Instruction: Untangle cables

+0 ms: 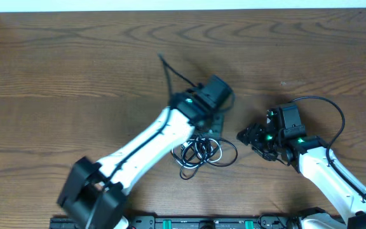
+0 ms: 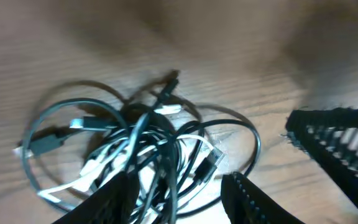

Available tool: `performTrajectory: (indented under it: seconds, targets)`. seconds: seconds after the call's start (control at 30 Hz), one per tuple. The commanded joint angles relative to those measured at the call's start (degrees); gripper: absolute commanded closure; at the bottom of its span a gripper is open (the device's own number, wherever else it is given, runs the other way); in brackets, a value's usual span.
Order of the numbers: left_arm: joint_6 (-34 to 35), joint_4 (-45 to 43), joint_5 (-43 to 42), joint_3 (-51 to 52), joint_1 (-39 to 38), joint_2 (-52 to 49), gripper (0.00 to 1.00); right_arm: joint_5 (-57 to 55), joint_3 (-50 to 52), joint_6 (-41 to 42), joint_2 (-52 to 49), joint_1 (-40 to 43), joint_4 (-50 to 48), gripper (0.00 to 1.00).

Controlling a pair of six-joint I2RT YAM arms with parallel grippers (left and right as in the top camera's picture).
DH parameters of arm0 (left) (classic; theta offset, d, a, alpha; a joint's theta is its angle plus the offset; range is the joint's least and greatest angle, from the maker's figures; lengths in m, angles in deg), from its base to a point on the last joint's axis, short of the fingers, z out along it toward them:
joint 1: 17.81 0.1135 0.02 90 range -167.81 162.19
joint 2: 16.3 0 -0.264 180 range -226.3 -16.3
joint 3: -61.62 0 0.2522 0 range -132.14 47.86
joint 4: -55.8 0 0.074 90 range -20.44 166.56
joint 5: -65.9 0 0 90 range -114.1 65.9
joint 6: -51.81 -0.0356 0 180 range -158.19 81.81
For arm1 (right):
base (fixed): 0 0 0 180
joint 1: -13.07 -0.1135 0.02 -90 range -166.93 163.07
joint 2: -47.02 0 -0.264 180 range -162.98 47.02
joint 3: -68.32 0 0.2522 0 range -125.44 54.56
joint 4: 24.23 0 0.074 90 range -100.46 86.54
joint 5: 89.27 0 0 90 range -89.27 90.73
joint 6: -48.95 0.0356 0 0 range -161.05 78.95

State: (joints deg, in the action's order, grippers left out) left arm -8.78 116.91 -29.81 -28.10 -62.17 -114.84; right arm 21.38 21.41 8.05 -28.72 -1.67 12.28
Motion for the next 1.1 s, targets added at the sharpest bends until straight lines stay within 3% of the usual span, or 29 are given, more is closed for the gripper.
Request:
performTrajectory:
  seconds: [0.0, 0.3, 0.47, 1.07]
  targets:
    - [1.4, 0.1, 6.2, -0.8, -3.7, -4.0, 0.52, -4.7, 0.3, -1.5, 0.1, 0.4, 1.3, 0.37]
    - [1.8, -3.1, 16.0, -0.8, -5.0, -8.5, 0.52, -5.7, 0.3, -2.9, 0.1, 0.5, 2.9, 0.38]
    - [1.8, -4.8, 16.0, -0.8, -5.0, -8.5, 0.65, -5.7, 0.3, -2.9, 0.1, 0.5, 3.1, 0.38]
    - [1.8, -4.0, 15.5, 1.8, -6.0, -8.6, 0.65, -5.7, 0.3, -4.0, 0.1, 0.5, 3.6, 0.39]
